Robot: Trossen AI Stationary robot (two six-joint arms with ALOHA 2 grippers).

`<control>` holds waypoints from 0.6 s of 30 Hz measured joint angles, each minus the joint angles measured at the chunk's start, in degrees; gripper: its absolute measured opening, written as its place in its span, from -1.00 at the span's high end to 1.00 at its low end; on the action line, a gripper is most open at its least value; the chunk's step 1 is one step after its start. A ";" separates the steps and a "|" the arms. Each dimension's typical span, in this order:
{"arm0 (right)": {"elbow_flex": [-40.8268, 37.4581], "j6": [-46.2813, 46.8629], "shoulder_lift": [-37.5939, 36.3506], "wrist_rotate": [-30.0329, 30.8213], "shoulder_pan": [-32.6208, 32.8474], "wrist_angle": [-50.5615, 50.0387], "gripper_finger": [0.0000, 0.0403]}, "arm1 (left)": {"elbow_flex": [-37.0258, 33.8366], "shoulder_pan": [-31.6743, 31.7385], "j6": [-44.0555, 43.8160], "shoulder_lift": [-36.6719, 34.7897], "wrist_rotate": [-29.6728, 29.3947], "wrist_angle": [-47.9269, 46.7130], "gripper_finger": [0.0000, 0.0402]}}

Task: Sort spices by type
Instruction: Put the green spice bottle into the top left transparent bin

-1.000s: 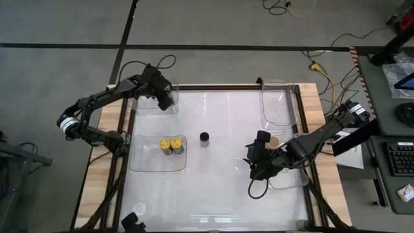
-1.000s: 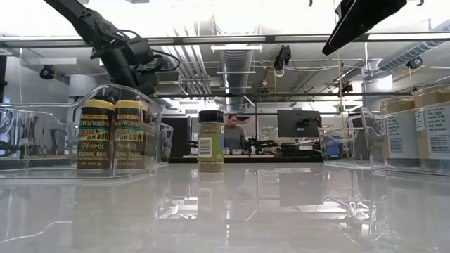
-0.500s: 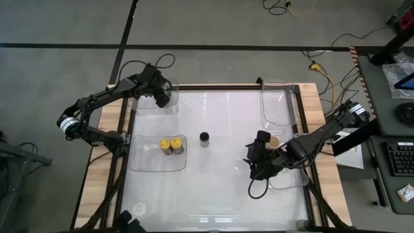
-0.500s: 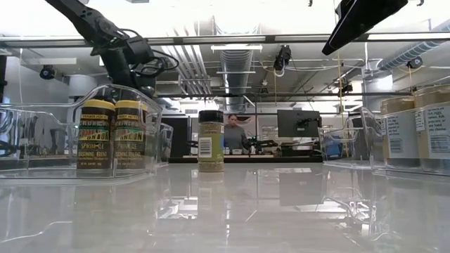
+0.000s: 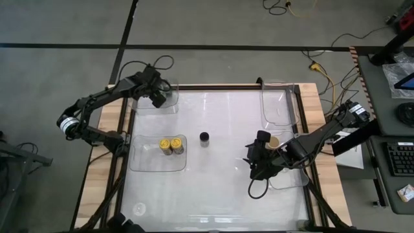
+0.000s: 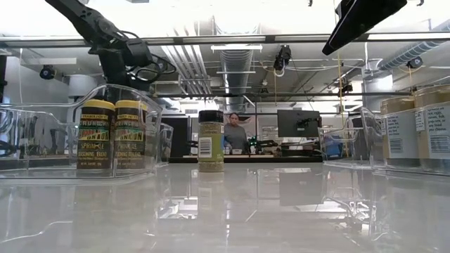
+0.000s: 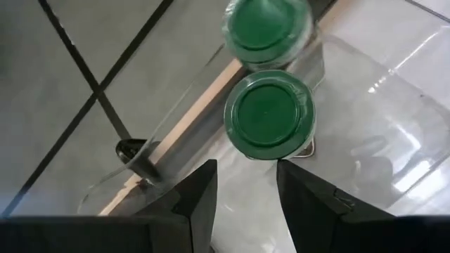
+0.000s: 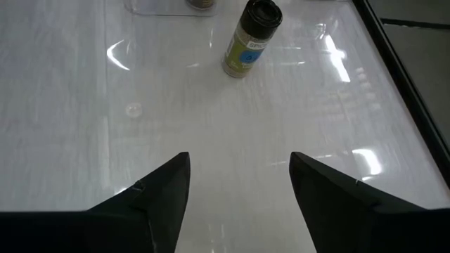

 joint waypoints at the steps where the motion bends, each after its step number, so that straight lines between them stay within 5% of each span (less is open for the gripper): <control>1: 0.00 0.00 0.00 0.00 0.00 0.00 -0.17 | 0.00 0.00 -0.37 -0.13 -0.06 -0.10 0.34; 8: 0.00 0.02 0.00 0.00 0.00 0.00 -0.22 | 0.02 -0.04 -6.34 -2.23 -0.59 -0.21 0.34; 14: 0.00 0.09 0.00 0.00 0.00 0.00 -0.25 | -0.65 -0.11 -10.63 -3.70 13.43 -0.41 0.35; 18: 0.00 0.06 0.00 -0.01 0.00 -0.01 -0.23 | -1.97 -0.15 -13.07 -1.68 10.77 1.60 0.38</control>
